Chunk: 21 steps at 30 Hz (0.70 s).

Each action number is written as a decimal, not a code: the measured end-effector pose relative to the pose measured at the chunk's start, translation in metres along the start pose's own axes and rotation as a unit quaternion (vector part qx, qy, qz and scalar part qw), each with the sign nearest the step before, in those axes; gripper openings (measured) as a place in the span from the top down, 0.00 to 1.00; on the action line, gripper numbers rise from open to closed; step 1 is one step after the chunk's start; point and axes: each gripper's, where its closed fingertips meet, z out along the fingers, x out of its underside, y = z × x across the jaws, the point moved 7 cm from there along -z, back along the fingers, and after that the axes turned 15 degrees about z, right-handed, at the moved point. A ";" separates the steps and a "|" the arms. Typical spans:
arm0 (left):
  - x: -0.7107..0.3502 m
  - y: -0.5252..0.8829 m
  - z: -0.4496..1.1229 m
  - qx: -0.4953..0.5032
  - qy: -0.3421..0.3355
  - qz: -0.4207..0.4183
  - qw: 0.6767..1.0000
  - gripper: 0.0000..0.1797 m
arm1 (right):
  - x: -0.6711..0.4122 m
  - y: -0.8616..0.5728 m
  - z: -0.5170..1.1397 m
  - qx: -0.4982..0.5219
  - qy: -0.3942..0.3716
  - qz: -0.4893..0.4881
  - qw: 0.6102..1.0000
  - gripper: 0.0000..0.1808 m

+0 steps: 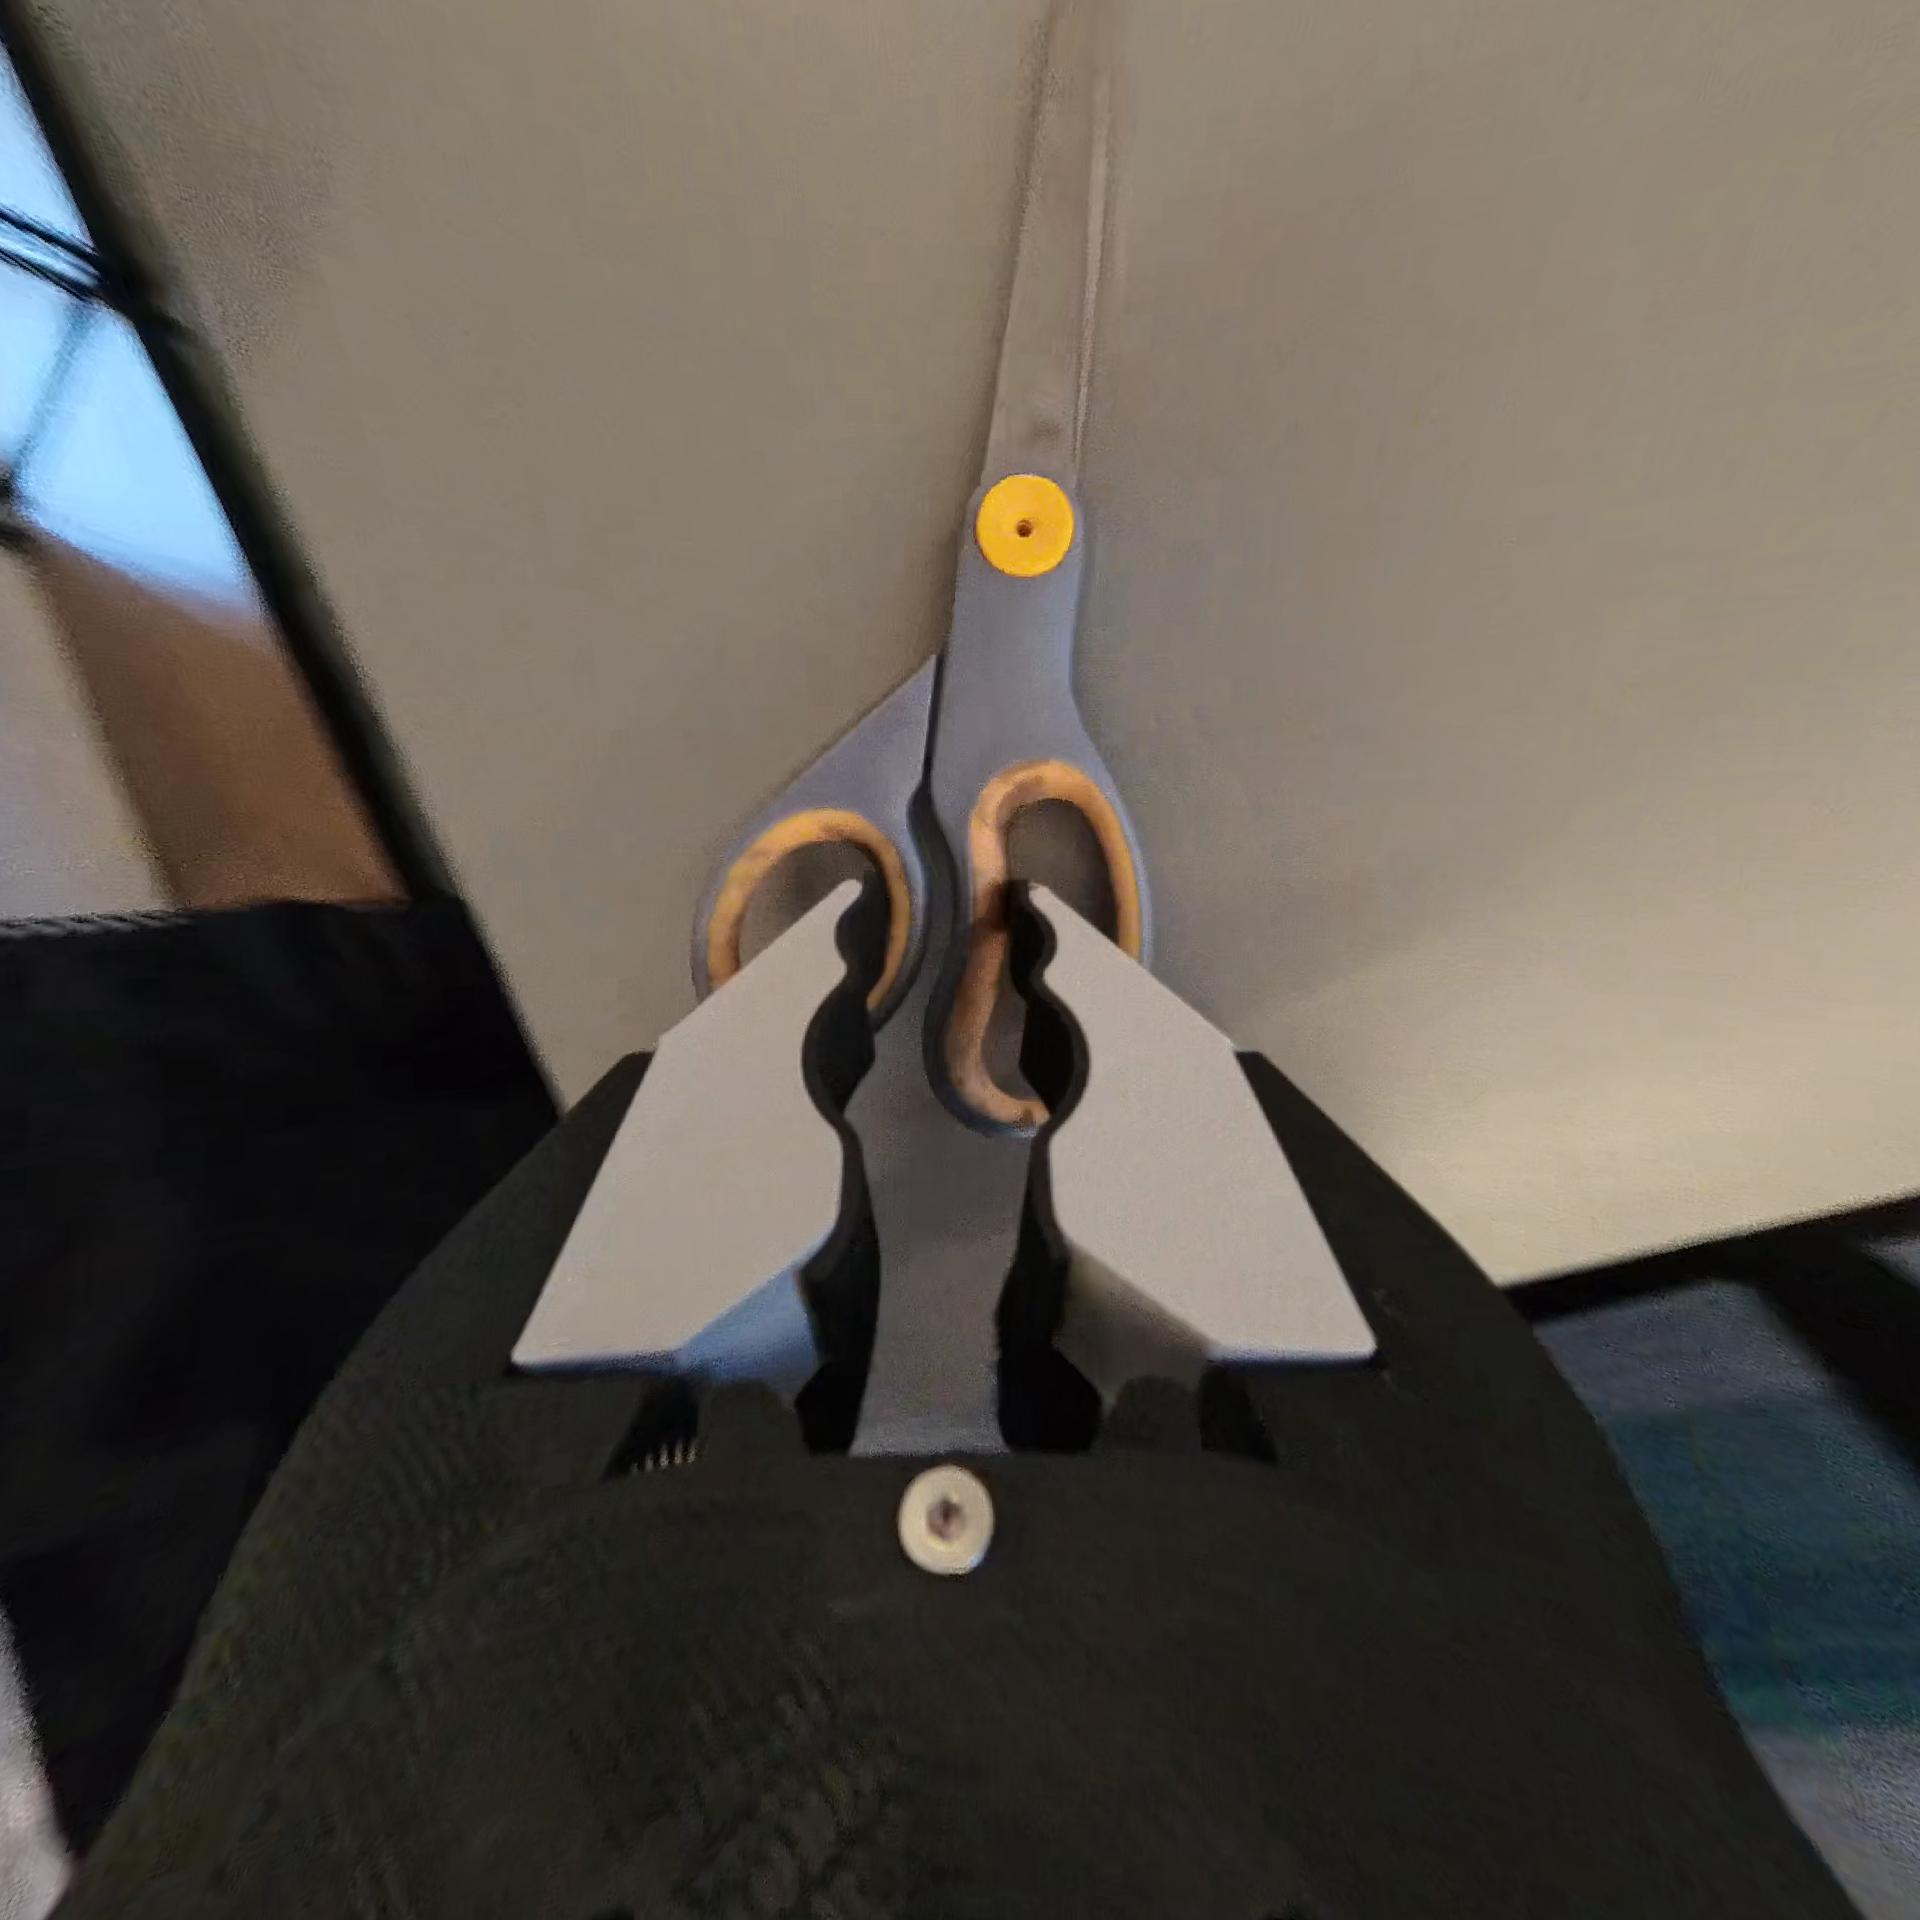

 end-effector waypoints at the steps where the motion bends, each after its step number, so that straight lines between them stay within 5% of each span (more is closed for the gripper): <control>1: 0.015 0.003 0.017 0.022 -0.005 -0.061 0.998 0.71 | 0.002 0.007 0.002 -0.029 -0.001 0.022 0.999 0.88; 8: 0.052 0.012 0.071 0.092 -0.032 -0.267 0.959 0.65 | 0.023 0.064 0.014 -0.173 -0.028 0.088 0.981 0.88; 14: 0.062 0.026 0.018 0.078 -0.038 -0.265 0.960 0.76 | 0.015 0.120 0.010 -0.185 -0.068 -0.007 0.980 0.88; 18: 0.069 0.047 -0.040 0.077 -0.107 -0.299 0.945 0.77 | -0.012 0.185 0.031 -0.234 -0.059 -0.048 0.969 0.88; 21: 0.077 0.088 -0.062 0.062 -0.158 -0.338 0.926 0.83 | -0.033 0.230 0.068 -0.171 -0.036 -0.144 0.974 0.88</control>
